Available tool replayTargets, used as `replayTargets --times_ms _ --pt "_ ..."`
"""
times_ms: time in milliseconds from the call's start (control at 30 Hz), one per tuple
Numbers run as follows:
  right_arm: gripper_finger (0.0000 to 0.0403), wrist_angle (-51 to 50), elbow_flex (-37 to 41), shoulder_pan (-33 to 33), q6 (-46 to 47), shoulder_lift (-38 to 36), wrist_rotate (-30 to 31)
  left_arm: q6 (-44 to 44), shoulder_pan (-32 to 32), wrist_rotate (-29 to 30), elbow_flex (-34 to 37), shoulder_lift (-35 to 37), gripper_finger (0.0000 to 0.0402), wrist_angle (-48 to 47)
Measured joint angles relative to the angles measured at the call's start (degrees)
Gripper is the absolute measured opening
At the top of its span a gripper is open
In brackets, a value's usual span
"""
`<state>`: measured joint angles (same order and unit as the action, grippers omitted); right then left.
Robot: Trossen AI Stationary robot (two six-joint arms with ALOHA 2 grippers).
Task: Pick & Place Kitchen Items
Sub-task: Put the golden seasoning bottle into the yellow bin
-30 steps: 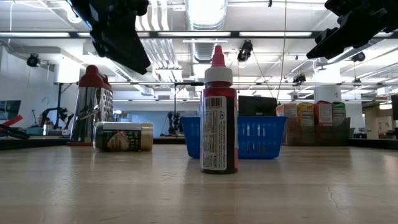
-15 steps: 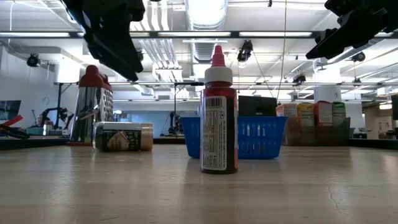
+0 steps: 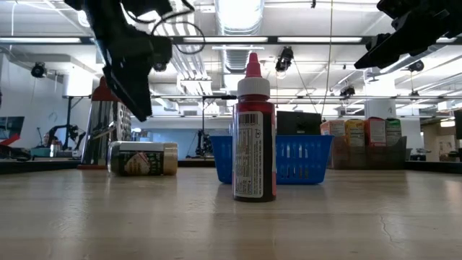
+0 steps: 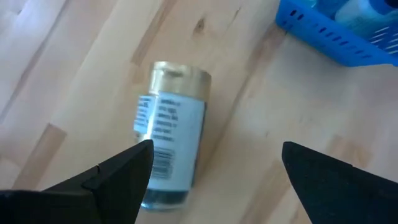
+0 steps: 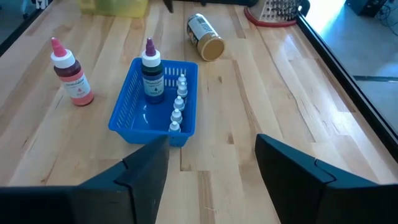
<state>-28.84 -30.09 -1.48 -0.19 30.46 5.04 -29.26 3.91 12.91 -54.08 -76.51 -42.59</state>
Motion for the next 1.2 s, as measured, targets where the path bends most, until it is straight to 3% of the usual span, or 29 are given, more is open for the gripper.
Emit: replayTargets --times_ms 267,600,767,1200 --pt "0.0261 0.0 0.0 0.0 0.0 0.0 0.0 10.2 -5.9 -4.2 -3.5 -4.8 0.0360 0.5" --pt "0.0292 0.3 0.0 0.0 0.0 0.0 0.0 18.7 -8.4 -1.9 -18.2 -22.1 0.0360 -13.5" --pt "0.0309 0.4 0.0 0.0 -0.2 0.0 0.0 19.8 -9.6 -1.6 -23.1 -28.3 0.0360 -14.5" --pt "0.0353 0.4 0.0 0.0 -0.1 0.0 0.0 22.8 -13.7 -5.3 -20.4 -30.5 0.0360 -12.6"
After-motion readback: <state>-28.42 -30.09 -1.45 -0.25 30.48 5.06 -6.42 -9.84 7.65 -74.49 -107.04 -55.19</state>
